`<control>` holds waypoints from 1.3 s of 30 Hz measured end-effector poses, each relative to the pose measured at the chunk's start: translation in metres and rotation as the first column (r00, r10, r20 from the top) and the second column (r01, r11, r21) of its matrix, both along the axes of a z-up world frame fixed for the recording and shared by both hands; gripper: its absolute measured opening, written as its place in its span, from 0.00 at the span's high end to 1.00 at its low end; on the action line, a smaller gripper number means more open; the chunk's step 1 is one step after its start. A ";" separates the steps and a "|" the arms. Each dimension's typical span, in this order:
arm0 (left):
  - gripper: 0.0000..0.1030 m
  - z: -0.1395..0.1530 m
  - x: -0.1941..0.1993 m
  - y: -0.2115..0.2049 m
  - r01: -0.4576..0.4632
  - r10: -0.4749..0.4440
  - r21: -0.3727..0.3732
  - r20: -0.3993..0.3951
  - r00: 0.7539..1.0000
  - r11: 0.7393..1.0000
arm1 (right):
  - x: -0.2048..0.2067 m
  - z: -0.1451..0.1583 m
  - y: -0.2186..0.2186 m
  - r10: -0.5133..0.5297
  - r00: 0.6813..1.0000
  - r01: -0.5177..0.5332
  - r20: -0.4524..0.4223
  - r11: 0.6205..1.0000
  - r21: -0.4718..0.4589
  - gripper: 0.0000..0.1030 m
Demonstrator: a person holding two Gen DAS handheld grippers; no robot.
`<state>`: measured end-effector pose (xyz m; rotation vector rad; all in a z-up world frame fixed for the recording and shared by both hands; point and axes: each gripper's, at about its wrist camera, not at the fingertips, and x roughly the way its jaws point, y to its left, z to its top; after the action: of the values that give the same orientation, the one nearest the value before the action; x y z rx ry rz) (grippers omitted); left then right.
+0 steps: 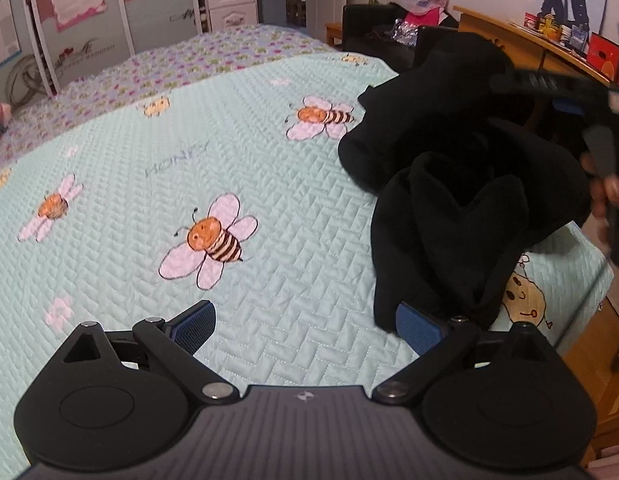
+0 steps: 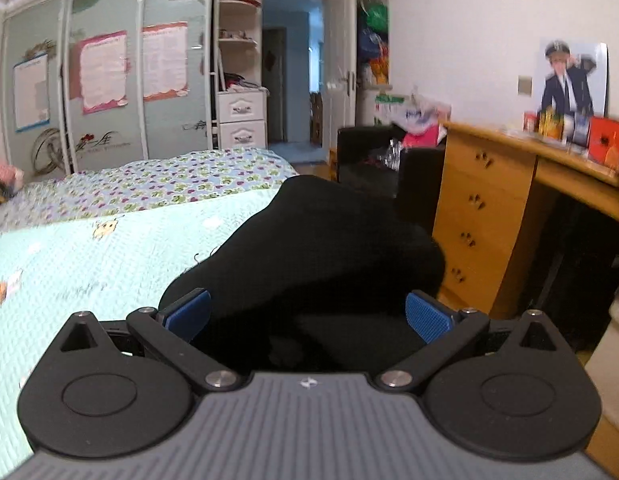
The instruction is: Fold clothes
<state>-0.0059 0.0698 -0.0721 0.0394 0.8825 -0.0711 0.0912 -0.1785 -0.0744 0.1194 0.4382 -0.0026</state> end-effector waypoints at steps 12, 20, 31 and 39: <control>0.03 -0.017 0.015 0.029 -0.058 0.057 -0.019 -0.047 0.997 0.998 | 0.082 -0.036 -0.010 -0.011 0.987 0.049 -0.159 0.970 0.238 0.44; 0.05 -0.015 0.001 0.058 -0.101 0.100 -0.036 -0.017 0.995 0.994 | 0.053 -0.015 0.021 0.032 0.996 -0.013 -0.085 0.977 0.214 0.84; 0.06 0.009 -0.041 0.115 -0.176 0.179 -0.045 0.065 0.982 0.983 | -0.109 0.032 0.116 0.379 0.919 -0.391 0.112 0.914 0.111 0.88; 0.06 0.027 -0.091 0.184 -0.323 0.330 -0.076 0.118 0.936 0.943 | -0.233 0.013 0.215 0.739 0.673 -0.737 -0.013 0.672 0.073 0.89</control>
<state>-0.0968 0.2533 -0.0446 -0.1540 0.7472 0.2169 -0.1415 0.0360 -0.0612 -0.0077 0.5046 0.8272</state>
